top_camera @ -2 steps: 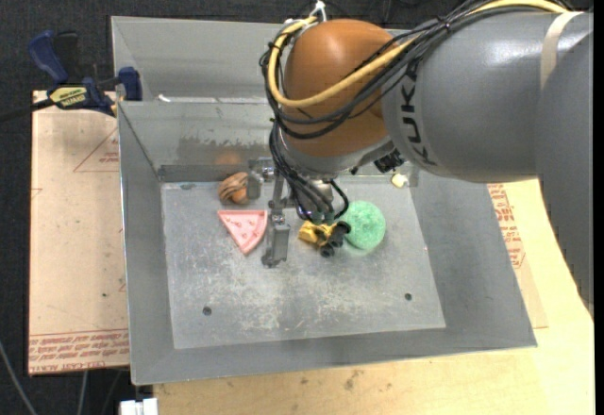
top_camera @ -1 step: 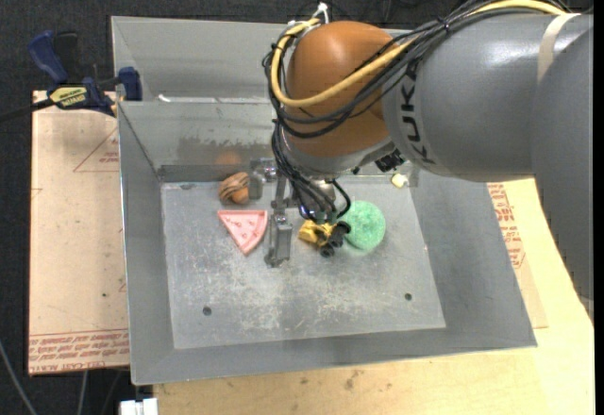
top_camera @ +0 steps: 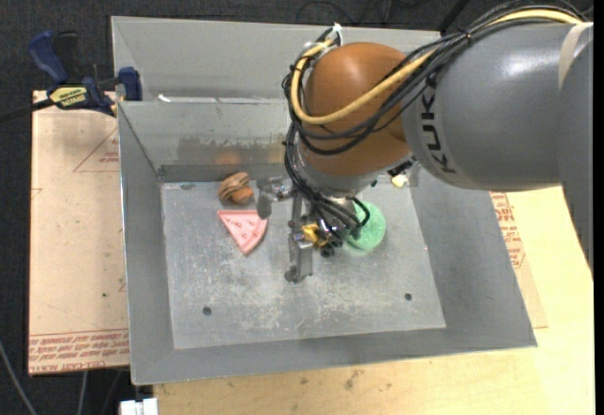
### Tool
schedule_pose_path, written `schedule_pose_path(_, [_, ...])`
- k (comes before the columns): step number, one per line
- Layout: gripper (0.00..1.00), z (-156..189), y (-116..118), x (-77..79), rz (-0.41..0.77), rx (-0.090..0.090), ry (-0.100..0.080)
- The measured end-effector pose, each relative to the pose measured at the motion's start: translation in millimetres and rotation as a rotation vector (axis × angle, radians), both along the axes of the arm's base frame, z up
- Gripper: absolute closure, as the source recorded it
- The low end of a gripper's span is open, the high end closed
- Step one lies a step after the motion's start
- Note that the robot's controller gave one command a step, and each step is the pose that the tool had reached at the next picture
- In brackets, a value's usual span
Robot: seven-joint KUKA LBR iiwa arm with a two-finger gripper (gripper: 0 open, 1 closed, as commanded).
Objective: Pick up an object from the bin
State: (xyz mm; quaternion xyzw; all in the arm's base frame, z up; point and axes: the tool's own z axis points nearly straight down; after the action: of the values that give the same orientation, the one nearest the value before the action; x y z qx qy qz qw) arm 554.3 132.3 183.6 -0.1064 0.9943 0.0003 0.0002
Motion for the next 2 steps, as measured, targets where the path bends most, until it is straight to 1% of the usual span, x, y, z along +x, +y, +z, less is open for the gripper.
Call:
schedule_pose_path(1, [0.0,3,-8,15.0,0.091,0.001,-0.002])
schedule_pose_path(2, [0.0,-9,-7,30.8,-0.155,0.002,-0.004])
